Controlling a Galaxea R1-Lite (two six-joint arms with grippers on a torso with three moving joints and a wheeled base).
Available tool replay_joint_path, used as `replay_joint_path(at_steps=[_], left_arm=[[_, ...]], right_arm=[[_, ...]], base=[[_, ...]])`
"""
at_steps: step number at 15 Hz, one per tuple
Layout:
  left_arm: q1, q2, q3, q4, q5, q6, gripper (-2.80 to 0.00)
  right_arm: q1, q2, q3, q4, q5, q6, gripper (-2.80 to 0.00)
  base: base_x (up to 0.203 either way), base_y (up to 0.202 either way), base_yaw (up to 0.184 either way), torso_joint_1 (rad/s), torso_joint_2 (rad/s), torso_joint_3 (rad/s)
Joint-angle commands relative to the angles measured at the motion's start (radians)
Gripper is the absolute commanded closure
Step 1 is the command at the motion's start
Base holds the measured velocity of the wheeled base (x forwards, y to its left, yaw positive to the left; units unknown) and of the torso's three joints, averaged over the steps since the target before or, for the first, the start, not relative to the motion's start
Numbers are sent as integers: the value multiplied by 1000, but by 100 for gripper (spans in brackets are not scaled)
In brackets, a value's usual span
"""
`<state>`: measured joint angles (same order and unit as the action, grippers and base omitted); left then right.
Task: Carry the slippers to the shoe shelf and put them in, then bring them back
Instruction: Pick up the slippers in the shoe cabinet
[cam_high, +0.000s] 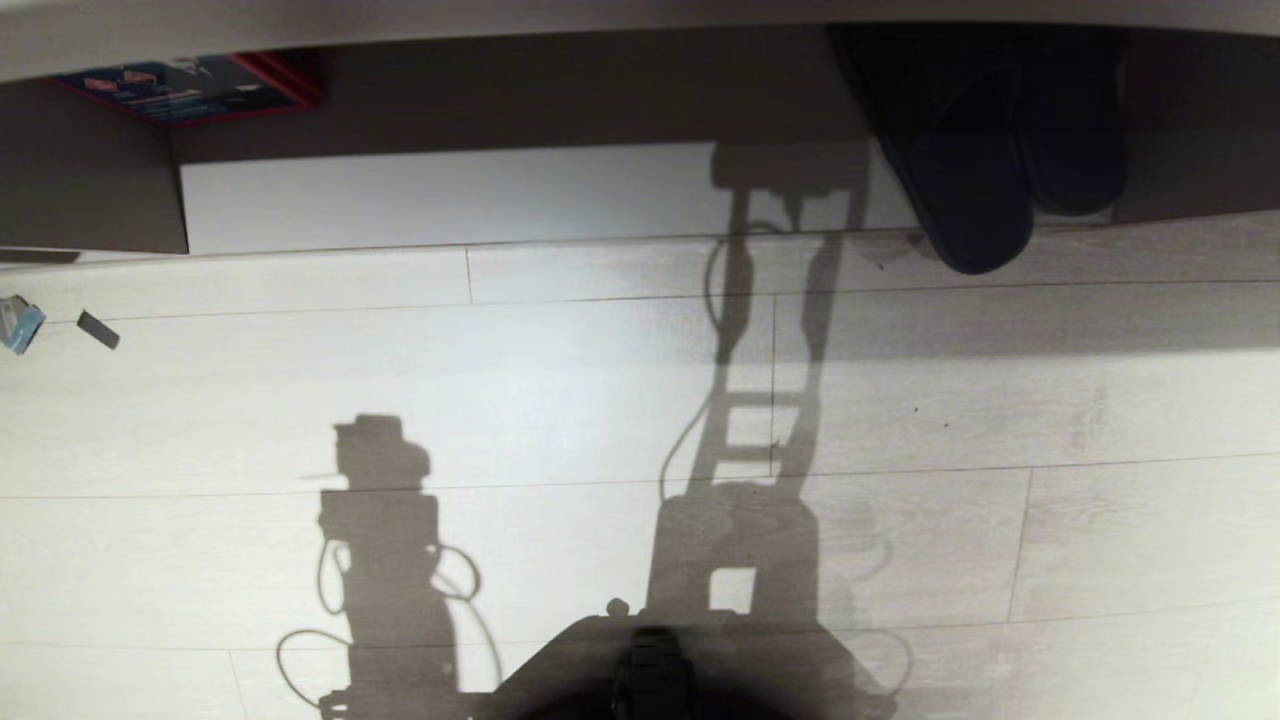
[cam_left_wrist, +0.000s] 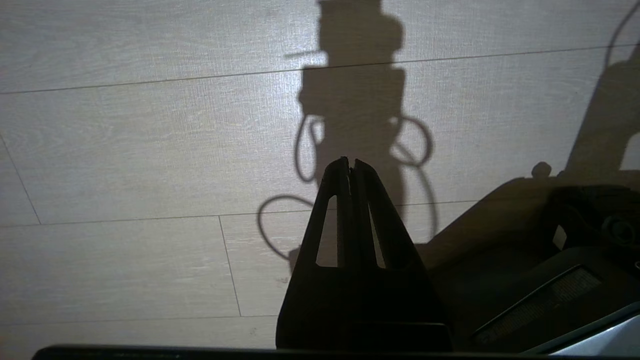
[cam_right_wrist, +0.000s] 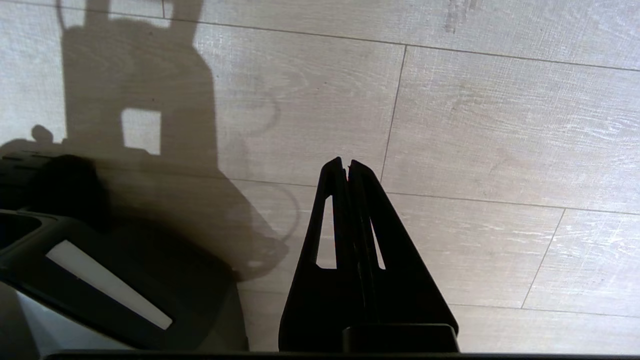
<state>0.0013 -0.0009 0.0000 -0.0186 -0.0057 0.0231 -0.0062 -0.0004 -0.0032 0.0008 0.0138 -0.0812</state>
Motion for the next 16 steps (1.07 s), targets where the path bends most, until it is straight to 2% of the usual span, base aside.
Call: replay_joint_path(at_steps=[1, 6, 11, 14, 16], left_arm=[[0, 1, 8, -1, 2, -13, 0], [0, 1, 8, -1, 1, -5, 0], [0, 1, 8, -1, 1, -5, 0], [0, 1, 8, -1, 1, -5, 0], [0, 1, 8, -1, 0, -5, 0]], right_arm=[[0, 2, 3, -1, 0, 10, 0], [0, 2, 3, -1, 0, 35, 0], [0, 2, -15, -5, 7, 14, 0], [1, 30, -182, 74, 48, 15, 0], [1, 139, -258, 114, 74, 15, 0]], base=[[0, 0, 0, 0, 0, 0], [0, 0, 0, 0, 0, 0], [0, 0, 0, 0, 0, 0], [0, 0, 0, 0, 0, 0], [0, 0, 0, 0, 0, 0]])
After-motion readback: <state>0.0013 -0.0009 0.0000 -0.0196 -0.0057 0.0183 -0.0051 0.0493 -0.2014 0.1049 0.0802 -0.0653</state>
